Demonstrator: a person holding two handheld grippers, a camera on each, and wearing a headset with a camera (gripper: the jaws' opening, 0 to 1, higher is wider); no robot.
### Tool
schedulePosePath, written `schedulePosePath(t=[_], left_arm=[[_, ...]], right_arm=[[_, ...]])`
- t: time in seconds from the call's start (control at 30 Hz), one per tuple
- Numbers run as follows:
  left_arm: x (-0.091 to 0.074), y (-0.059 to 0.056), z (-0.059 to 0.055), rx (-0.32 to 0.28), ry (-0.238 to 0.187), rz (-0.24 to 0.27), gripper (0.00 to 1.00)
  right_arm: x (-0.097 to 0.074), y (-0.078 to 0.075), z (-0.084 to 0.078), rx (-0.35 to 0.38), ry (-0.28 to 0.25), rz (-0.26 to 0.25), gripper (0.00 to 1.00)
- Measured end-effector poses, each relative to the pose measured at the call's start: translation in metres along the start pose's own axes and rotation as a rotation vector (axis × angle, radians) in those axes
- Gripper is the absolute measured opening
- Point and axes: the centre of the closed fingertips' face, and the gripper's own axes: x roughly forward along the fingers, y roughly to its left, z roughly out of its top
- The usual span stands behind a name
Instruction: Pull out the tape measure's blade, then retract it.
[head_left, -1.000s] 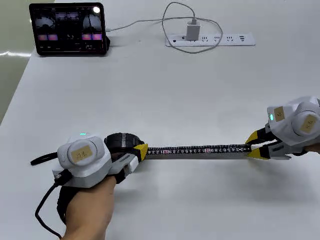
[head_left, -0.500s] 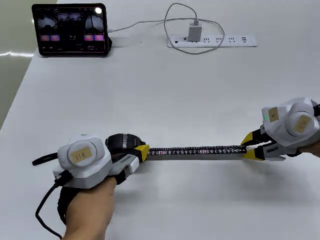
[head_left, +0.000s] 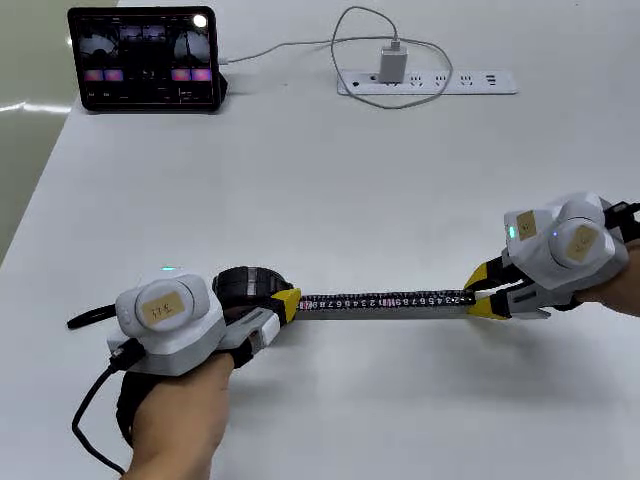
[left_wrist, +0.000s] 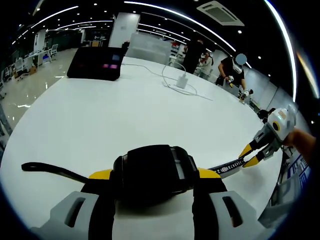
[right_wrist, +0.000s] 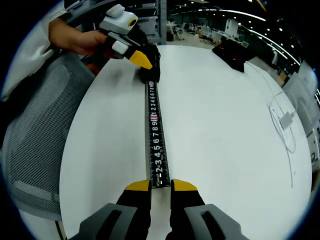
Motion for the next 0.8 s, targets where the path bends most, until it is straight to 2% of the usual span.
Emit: schedulePosePath(t=[0.8], left_arm=[[0.0,0.0,0.0,-0.018,0.003,-0.012,0.58]], right_arm=[[0.014,0.0,0.028,-0.012,-0.042,0.023,0.1]])
